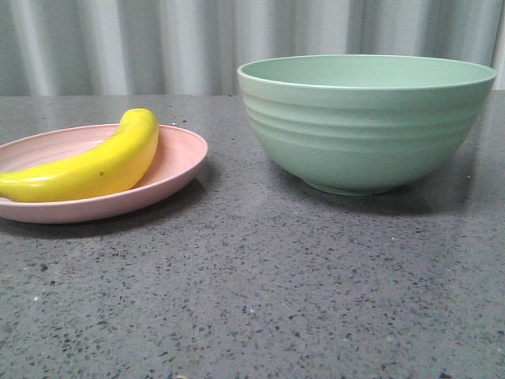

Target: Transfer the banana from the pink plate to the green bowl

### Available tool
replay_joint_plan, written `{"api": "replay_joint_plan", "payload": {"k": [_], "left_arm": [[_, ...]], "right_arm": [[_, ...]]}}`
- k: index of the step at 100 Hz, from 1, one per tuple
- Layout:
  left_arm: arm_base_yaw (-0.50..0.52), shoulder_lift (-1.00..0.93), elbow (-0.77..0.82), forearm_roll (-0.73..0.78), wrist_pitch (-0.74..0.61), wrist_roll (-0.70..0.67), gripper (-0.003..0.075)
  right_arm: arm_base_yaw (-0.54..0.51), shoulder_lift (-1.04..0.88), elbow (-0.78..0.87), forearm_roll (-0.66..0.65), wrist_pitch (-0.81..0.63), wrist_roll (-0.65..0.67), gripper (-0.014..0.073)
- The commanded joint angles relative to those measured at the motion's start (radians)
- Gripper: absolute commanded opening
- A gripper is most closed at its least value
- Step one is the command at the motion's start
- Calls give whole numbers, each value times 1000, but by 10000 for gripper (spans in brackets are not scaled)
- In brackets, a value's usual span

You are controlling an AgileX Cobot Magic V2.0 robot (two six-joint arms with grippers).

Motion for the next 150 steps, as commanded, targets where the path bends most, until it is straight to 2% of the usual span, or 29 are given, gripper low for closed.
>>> {"api": "replay_joint_plan", "payload": {"k": [1, 60, 72, 83, 92, 106, 125, 150], "left_arm": [[2, -28, 11, -9, -63, -7, -20], [2, -28, 11, -9, -65, -7, -20], [2, -28, 11, 110, -100, 6, -20], [2, -28, 11, 111, -131, 6, -20], [2, -28, 11, 103, -158, -1, -20], [2, -28, 11, 12, -178, -7, -20], [2, -28, 11, 12, -187, -7, -20], [2, -28, 11, 12, -333, -7, -20]], "right_arm": [[-5, -23, 18, -11, -37, -2, -67], [-5, -23, 18, -11, -37, -2, -67], [-5, -23, 18, -11, -37, -2, -67], [-5, -23, 18, -11, -44, -2, -67], [-5, -23, 18, -11, -72, -2, -67], [-5, -23, 18, -11, -111, -2, -67], [-5, -23, 18, -11, -174, -2, -67], [-5, -23, 18, -8, -332, -2, -67]]}}
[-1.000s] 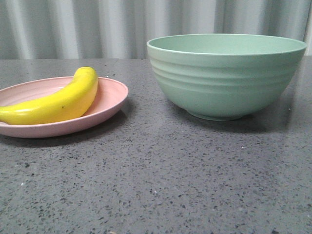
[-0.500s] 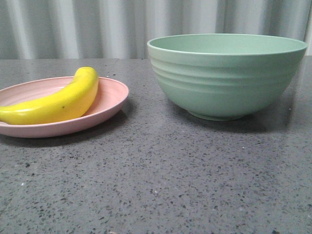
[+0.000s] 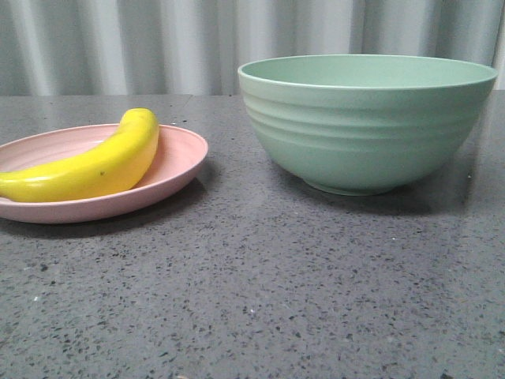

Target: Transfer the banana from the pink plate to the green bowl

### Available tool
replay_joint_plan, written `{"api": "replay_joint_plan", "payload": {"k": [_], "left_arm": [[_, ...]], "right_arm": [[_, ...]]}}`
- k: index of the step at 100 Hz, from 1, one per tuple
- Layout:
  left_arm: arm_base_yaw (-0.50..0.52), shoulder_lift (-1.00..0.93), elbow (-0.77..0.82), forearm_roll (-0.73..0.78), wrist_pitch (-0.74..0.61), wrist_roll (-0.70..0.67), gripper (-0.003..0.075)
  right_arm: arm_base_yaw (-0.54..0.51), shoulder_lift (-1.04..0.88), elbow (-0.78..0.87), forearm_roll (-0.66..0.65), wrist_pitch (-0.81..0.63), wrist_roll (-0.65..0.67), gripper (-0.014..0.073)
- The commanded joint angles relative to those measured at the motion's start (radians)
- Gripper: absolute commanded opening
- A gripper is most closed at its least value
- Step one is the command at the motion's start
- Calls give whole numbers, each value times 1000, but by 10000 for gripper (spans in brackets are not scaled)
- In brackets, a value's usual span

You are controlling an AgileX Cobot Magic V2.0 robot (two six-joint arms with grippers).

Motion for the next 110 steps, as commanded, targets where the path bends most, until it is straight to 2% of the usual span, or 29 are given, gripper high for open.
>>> {"api": "replay_joint_plan", "payload": {"k": [1, 16, 29, 35, 46, 55, 70, 81, 97, 104, 110], "left_arm": [[2, -28, 9, -11, -133, -7, -20], [2, -28, 9, -48, -199, -7, -20], [2, -28, 3, -136, -248, -7, -20], [2, -22, -15, -162, -234, -7, -20], [2, 31, -88, -168, -114, -7, -20], [2, 104, -163, -157, -67, -7, -20], [2, 229, -237, -157, -77, -7, -20], [2, 293, -239, -157, -140, -7, -20], [2, 342, -242, -177, -162, -7, -18], [2, 358, -242, -177, -173, -7, 11], [2, 373, -242, -177, -194, -7, 97]], "right_arm": [[-5, -23, 18, -8, -153, -2, -67], [-5, -23, 18, -7, -213, -2, -67], [-5, -18, -19, -1, -194, -2, -67], [-5, -1, -48, -1, -138, -2, -66], [-5, 61, -113, 1, -49, -2, -64], [-5, 127, -174, 16, 25, -2, -64], [-5, 232, -253, 175, 61, -2, -64], [-5, 266, -252, 180, 13, -2, -64], [-5, 268, -256, 180, 34, -2, -64], [-5, 268, -256, 180, 52, -2, -64], [-5, 268, -256, 180, 74, -2, -64]]}}
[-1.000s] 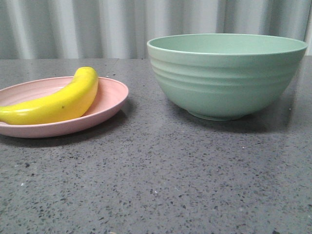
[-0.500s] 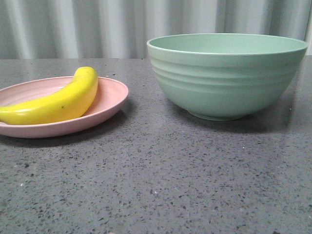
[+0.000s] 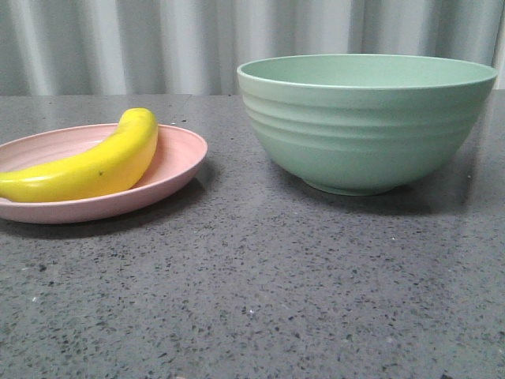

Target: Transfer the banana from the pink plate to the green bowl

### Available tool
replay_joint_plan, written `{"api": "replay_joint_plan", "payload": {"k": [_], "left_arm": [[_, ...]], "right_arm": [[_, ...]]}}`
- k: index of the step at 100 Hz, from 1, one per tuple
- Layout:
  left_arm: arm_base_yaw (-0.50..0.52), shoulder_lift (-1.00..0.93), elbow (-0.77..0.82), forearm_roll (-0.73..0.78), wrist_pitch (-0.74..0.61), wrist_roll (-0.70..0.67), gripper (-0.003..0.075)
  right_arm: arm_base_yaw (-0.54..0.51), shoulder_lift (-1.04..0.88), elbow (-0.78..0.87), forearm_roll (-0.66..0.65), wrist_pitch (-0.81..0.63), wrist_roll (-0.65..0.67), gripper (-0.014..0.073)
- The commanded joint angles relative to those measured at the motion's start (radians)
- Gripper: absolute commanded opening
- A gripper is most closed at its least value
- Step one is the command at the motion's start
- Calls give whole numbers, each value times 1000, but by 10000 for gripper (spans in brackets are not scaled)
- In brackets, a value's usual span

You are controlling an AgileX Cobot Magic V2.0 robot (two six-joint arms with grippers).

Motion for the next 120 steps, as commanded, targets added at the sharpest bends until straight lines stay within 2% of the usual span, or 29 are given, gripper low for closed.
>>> {"api": "replay_joint_plan", "payload": {"k": [1, 11, 16, 21, 31, 44, 70, 88, 120], "left_arm": [[2, 31, -37, -12, -117, -7, 111], [2, 48, -37, -14, -173, -7, 347], [2, 58, -37, -14, -187, -7, 428], [2, 74, -44, -14, -179, -7, 462], [-4, 128, -92, -14, -105, -7, 434], [-67, 238, -191, -11, -45, 0, 388], [-275, 501, -372, 92, 74, 3, 391], [-401, 686, -476, 118, 123, 3, 440], [-441, 924, -624, 41, 268, 3, 442]], "right_arm": [[-5, 19, -38, 4, -42, -2, -64], [-5, 19, -38, 4, -42, -2, -64], [-5, 19, -38, 4, -42, -2, -64], [-5, 19, -38, 4, -42, -2, -64], [-5, 19, -38, 4, -42, -2, -64], [-5, 19, -38, 4, -42, -2, -64], [6, 19, -38, 4, -42, -2, -64], [6, 19, -38, 4, -46, -2, -64], [6, 19, -38, 4, -48, -2, -64]]}}
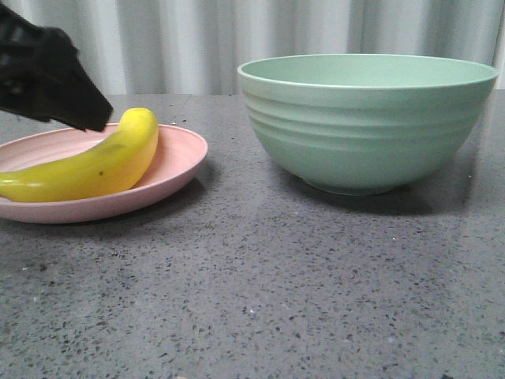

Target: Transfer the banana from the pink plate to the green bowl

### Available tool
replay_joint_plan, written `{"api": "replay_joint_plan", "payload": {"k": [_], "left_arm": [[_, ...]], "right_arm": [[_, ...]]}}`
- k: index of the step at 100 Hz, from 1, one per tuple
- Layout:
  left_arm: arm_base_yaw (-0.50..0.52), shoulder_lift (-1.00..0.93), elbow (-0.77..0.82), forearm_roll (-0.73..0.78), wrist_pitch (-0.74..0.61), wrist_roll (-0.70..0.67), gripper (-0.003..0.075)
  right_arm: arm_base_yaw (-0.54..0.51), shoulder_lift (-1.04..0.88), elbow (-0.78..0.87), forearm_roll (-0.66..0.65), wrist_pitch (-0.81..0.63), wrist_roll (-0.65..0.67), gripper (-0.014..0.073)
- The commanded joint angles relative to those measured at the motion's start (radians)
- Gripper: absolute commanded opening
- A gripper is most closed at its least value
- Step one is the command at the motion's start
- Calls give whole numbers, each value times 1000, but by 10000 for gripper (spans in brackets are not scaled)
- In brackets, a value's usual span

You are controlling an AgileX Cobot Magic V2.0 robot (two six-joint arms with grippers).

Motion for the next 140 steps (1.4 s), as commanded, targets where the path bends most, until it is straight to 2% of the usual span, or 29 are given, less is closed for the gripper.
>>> {"api": "replay_joint_plan", "payload": {"k": [1, 37, 67, 75, 94, 119, 131, 140], "left_arm": [[-8, 24, -64, -29, -7, 1, 442], [-8, 104, -91, -43, 57, 1, 442], [-8, 119, -91, -47, 45, 1, 433], [-8, 119, -91, -47, 45, 1, 381], [-8, 119, -91, -47, 45, 1, 186], [-8, 82, -96, -54, 46, 28, 171], [-8, 20, -123, -72, 55, 28, 171], [-29, -24, -143, -77, 67, 41, 171]], "right_arm": [[0, 19, -38, 4, -80, -2, -64], [0, 19, -38, 4, -85, -2, -64], [0, 19, -38, 4, -85, -2, -64], [0, 19, -38, 4, -80, -2, -64], [0, 19, -60, 4, -46, -2, -64], [2, 138, -244, 11, 202, -29, -61], [30, 219, -363, 42, 251, -33, 5], [72, 290, -459, 48, 284, -37, 109]]}}
